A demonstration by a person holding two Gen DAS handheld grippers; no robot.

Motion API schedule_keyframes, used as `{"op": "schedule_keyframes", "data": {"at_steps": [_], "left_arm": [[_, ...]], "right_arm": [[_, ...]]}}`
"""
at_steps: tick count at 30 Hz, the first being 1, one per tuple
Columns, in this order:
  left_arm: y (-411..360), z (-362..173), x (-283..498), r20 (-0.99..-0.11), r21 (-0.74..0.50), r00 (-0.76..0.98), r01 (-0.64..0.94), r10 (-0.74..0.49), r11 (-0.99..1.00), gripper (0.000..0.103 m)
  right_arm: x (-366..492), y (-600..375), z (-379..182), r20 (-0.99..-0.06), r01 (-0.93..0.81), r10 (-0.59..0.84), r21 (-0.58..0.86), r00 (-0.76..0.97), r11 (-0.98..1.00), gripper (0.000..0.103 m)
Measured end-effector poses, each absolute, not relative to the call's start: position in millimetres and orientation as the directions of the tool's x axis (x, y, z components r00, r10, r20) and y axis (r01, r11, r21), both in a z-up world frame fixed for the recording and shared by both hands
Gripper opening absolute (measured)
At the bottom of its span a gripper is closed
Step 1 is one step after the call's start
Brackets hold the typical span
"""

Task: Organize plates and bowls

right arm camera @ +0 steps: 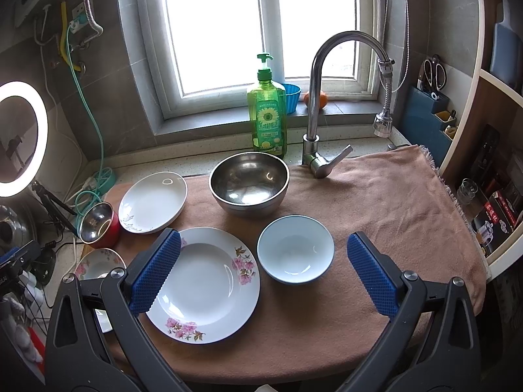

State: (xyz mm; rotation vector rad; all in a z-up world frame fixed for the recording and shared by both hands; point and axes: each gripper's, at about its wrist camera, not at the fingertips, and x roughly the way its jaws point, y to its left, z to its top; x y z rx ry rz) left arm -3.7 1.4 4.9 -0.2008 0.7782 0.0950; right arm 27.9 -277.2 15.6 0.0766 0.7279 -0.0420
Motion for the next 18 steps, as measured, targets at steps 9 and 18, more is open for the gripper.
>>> {"op": "schedule_keyframes", "data": {"at_steps": [9,18], "left_arm": [[0.1,4.4,-4.2,-0.705,-0.143,0.709,-0.156,0.009,0.977,0.102],[-3.5,2.9,-4.4,-0.71,-0.132,0.704,-0.148,0.011,0.98,0.102]], "right_arm": [[28.6,-277.7,15.1,-0.667,0.067,-0.013,0.055,0.745,0.996,0.103],[25.0,-277.2,11.9,-0.672,0.07,-0.013,0.058,0.741,0.996,0.103]]}}
